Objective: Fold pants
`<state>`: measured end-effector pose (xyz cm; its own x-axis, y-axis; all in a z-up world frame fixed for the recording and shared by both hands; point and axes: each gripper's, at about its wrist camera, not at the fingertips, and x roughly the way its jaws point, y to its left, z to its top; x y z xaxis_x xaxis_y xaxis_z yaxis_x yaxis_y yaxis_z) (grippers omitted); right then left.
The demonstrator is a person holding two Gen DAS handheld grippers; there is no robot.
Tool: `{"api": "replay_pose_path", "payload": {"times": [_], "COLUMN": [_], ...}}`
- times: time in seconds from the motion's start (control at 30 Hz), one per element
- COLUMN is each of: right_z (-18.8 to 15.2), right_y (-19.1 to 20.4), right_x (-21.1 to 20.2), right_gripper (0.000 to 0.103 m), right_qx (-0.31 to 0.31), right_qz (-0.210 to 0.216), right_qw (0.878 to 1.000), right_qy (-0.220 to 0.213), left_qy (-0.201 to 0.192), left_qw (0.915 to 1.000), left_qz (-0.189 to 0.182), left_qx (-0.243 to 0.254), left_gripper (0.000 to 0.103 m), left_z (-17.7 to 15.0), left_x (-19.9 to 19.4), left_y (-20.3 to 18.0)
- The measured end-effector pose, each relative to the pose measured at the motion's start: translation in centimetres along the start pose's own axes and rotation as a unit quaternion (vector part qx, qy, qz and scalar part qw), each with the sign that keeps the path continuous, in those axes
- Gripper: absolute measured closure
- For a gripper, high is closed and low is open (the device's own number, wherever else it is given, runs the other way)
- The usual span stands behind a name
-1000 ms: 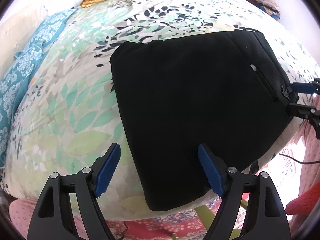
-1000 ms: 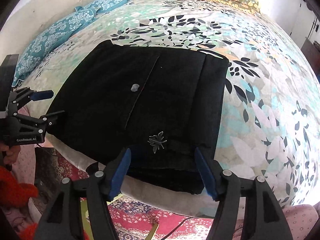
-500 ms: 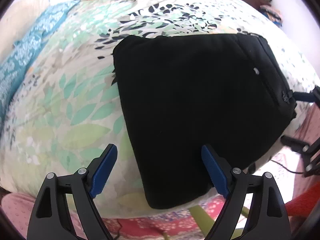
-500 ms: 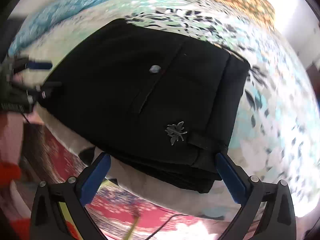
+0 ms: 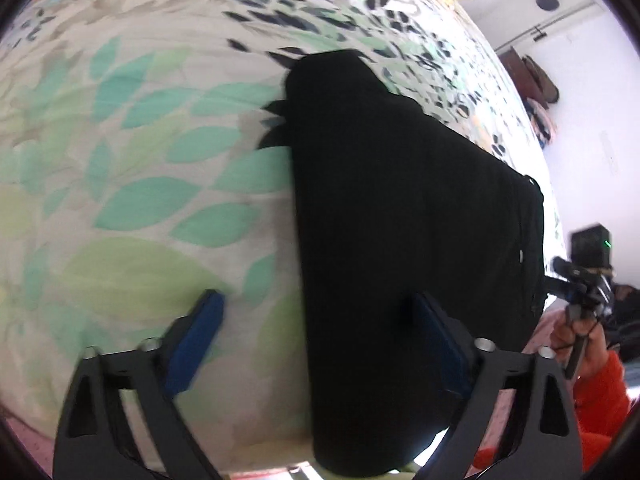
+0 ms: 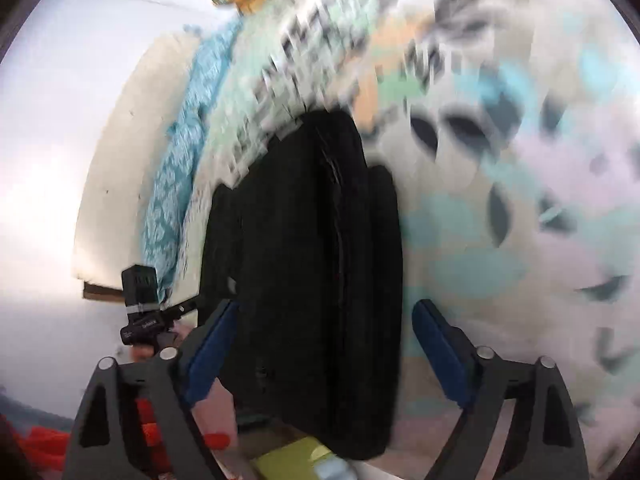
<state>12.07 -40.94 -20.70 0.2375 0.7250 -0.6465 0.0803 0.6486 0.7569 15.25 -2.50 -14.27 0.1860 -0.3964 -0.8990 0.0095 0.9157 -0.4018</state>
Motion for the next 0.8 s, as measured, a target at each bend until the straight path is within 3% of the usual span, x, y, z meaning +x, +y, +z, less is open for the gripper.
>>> {"api": "replay_pose_path", "payload": {"times": [0.07, 0.1, 0.13, 0.2, 0.23, 0.27, 0.43, 0.6, 0.63, 0.67, 0.73, 0.77, 0.8], "right_z": [-0.4, -0.6, -0.9, -1.3, -1.5, -1.5, 0.6, 7.3, 8.5, 9.7, 10.7, 10.6, 9.7], "right_y": [1.3, 1.7, 2.1, 2.0, 2.1, 2.6, 7.2, 10.5, 10.4, 10.0, 8.8, 8.2, 7.5], "right_x": [1.3, 1.7, 2.1, 2.1, 1.6, 0.9, -2.4, -5.1, -5.1, -4.8, -3.9, -3.7, -3.8], "right_gripper": [0.019, 0.023, 0.042, 0.053, 0.059, 0.061, 0.064, 0.062, 0.055, 0.052, 0.033, 0.028, 0.025], "right_qx": [-0.037, -0.045, -0.050, -0.037, -0.035, -0.040, -0.100, -0.153, -0.151, -0.143, -0.121, -0.108, -0.095], "right_qz": [0.005, 0.005, 0.004, 0.024, 0.035, 0.043, 0.068, 0.010, -0.004, -0.028, -0.110, -0.154, -0.191], "right_qw": [0.999, 0.999, 0.999, 0.999, 0.999, 0.998, 0.992, 0.983, 0.983, 0.983, 0.980, 0.976, 0.971], "right_qy": [0.011, 0.015, 0.019, 0.013, 0.004, -0.003, -0.044, -0.098, -0.104, -0.109, -0.111, -0.109, -0.112], "left_qy": [0.015, 0.027, 0.032, 0.015, 0.007, 0.002, -0.052, -0.120, -0.130, -0.143, -0.168, -0.173, -0.174], "left_qw": [0.9995, 0.9986, 0.9981, 0.9975, 0.9972, 0.9972, 0.9938, 0.9870, 0.9854, 0.9827, 0.9722, 0.9678, 0.9653], "left_qz": [-0.015, -0.029, -0.033, 0.007, 0.006, -0.004, -0.026, -0.011, 0.003, 0.034, 0.121, 0.145, 0.159], "left_qx": [0.022, 0.034, 0.042, 0.069, 0.074, 0.075, 0.095, 0.106, 0.110, 0.113, 0.110, 0.110, 0.111], "left_gripper": [0.006, 0.014, 0.026, 0.054, 0.064, 0.080, 0.082, 0.078, 0.075, 0.062, 0.057, 0.052, 0.042], "left_z": [-0.1, -0.3, -0.5, -0.8, -0.7, -0.3, 2.7, 8.2, 9.2, 9.9, 10.1, 9.6, 8.6], "left_x": [0.7, 1.3, 1.5, 1.3, 0.7, -0.2, -4.5, -6.0, -5.7, -5.1, -3.7, -3.5, -3.2], "left_y": [-1.4, -2.2, -3.0, -4.8, -5.3, -5.6, -8.1, -10.5, -10.9, -11.2, -11.5, -11.3, -11.2]}}
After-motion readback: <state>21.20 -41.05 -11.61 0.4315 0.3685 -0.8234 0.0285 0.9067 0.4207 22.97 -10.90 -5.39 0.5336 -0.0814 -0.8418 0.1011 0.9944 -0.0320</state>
